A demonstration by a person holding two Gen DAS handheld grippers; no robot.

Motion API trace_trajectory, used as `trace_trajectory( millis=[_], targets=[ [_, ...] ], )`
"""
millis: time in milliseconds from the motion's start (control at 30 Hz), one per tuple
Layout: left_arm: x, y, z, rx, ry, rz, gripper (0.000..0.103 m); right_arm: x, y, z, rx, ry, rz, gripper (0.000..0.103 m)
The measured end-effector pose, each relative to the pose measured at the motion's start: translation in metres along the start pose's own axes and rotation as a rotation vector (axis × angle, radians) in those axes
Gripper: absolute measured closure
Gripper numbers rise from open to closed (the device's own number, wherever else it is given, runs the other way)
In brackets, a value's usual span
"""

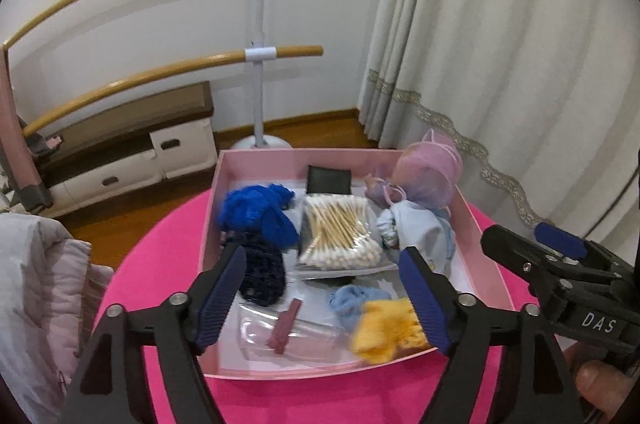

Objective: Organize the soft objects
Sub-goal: 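Withdraw both open tools from the pink box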

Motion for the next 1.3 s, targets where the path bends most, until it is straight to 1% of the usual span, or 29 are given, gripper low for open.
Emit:
trace_trajectory(
  millis=[100,167,267,500,633,867,1133,1300],
  targets=[
    [0.002,0.004,-0.012,-0.026,-0.03,0.016,0.017,0.0,0.002,-0.005,0.021,-0.019,-0.001,0.0],
    [0.004,0.008,-0.02,-0.042,-0.054,0.024,0.008,0.0,0.005,-0.01,0.034,-0.031,-0.005,0.0],
    [0.005,0.012,-0.036,-0.062,-0.088,0.027,0.0,0.001,0.011,-0.02,0.033,-0.056,-0.005,0.0],
    [0.015,0.017,-0.078,-0.1,-0.144,0.063,0.0,0.0,0.027,-0.06,0.027,-0.124,-0.01,0.0],
    [0.023,0.021,-0.108,-0.1,-0.178,0.061,0.0,0.004,0.037,-0.093,0.022,-0.169,-0.016,0.0],
    [0.045,0.026,-0.171,-0.13,-0.251,0.056,0.0,0.013,0.054,-0.159,0.021,-0.254,-0.04,0.0],
    [0.083,0.025,-0.25,-0.154,-0.319,0.061,0.0,0.044,0.064,-0.222,0.04,-0.309,-0.055,0.0],
    [0.115,0.022,-0.29,-0.162,-0.332,0.077,0.0,0.066,0.069,-0.255,0.058,-0.333,-0.066,0.0]
  ],
)
Point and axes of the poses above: each gripper's, at about its wrist camera, not at the fingertips, and z roughly the way its jaws point, y to its left, x to its underside, the point moved 6 cm from there along z, roughly the way its jaws point, and after that the axes turned 12 degrees about -y, right-handed, at the moved point
